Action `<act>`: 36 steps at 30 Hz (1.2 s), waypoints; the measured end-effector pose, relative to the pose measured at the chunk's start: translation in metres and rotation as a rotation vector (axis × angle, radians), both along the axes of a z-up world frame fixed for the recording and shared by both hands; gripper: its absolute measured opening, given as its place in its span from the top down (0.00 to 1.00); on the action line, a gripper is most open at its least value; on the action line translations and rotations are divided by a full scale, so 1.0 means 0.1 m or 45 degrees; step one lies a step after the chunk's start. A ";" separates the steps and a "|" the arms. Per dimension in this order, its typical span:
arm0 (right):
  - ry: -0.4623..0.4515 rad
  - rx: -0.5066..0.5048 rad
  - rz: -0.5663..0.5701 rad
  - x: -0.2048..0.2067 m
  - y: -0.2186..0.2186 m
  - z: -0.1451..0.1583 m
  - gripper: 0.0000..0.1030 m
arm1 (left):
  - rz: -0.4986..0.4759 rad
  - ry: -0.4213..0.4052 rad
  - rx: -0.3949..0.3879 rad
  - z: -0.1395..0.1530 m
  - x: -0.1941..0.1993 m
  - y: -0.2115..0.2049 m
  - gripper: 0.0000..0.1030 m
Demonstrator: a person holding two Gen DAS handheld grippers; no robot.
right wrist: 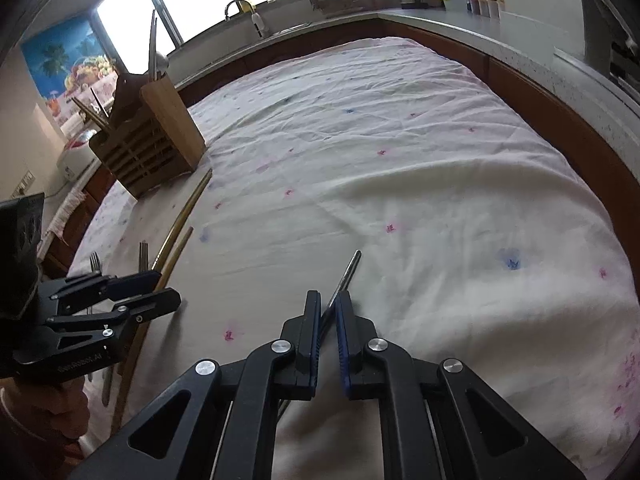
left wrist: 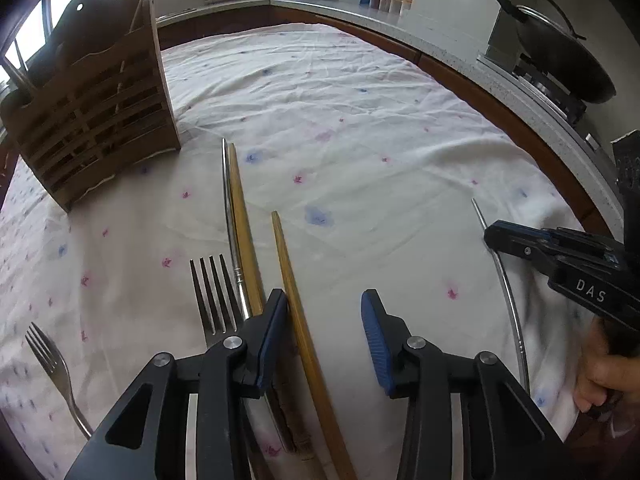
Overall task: Organize utensils
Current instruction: 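Grasp another wooden chopstick with the left tool while the right tool grasps a steel chopstick, then lift the wooden chopstick with the left tool while the right tool carries its steel chopstick to the holder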
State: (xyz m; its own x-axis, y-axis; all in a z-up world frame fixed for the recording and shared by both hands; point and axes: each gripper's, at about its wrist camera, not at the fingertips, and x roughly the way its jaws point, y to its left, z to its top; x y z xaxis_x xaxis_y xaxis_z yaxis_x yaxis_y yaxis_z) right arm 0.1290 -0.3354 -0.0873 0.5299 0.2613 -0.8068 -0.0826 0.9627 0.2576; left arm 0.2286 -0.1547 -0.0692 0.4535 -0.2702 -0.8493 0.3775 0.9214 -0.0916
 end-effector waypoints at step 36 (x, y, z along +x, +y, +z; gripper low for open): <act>0.075 -0.064 0.012 0.05 0.19 0.12 0.89 | -0.029 -0.010 -0.124 0.29 -0.20 0.22 0.96</act>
